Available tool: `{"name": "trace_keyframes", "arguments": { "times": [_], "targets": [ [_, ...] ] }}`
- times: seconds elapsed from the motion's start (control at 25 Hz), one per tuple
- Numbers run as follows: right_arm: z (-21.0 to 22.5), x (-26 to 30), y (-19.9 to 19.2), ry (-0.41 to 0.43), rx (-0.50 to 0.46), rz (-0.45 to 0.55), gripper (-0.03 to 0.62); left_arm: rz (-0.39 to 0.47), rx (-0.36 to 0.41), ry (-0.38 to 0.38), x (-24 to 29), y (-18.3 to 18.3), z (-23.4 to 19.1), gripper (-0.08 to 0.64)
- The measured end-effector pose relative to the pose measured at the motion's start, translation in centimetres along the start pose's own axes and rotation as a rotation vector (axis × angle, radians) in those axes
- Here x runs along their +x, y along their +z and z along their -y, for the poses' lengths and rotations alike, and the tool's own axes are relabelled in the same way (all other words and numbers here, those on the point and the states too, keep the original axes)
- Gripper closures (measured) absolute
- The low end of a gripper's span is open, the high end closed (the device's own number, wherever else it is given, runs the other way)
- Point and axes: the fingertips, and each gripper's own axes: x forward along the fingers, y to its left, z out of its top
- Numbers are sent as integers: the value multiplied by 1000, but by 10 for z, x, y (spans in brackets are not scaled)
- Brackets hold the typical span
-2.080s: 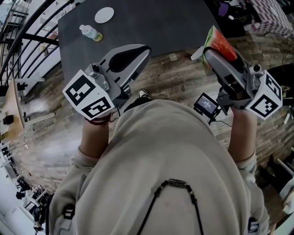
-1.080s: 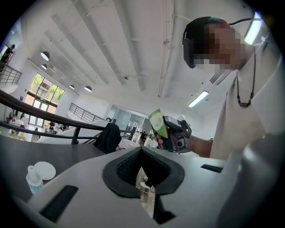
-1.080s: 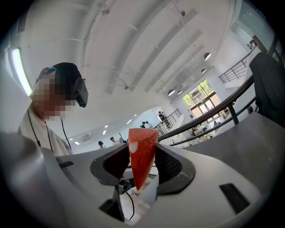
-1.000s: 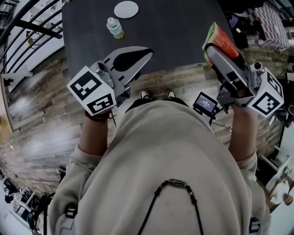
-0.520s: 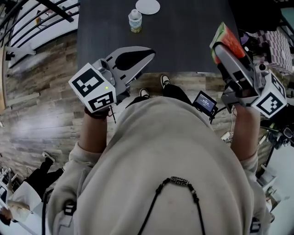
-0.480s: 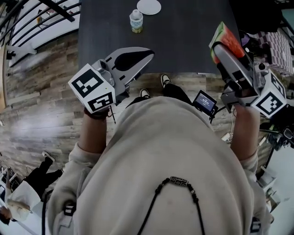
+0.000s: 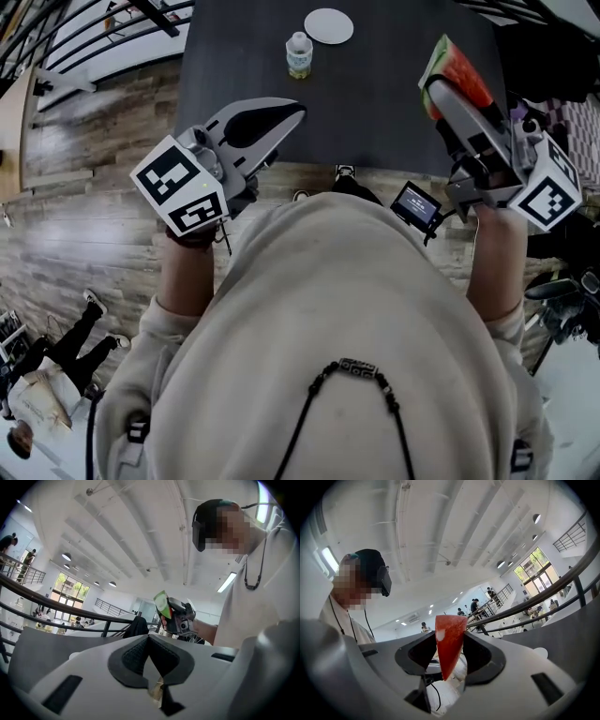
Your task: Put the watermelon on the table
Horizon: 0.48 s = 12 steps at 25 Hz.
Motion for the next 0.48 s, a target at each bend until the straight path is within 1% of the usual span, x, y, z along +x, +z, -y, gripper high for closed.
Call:
{"name": "trace_keyframes", "arguments": {
  "times": [0.08, 0.16, 0.48],
  "targets": [
    [-12, 9, 9, 7, -5, 2, 405, 12, -7, -1, -10, 13, 4, 554],
    [-17, 14, 14, 11, -7, 5, 405, 12, -14, -7, -14, 19, 4, 554],
    [-9, 8, 12, -4, 9, 7, 405, 10, -27, -30, -3, 24, 5, 554]
  ]
}}
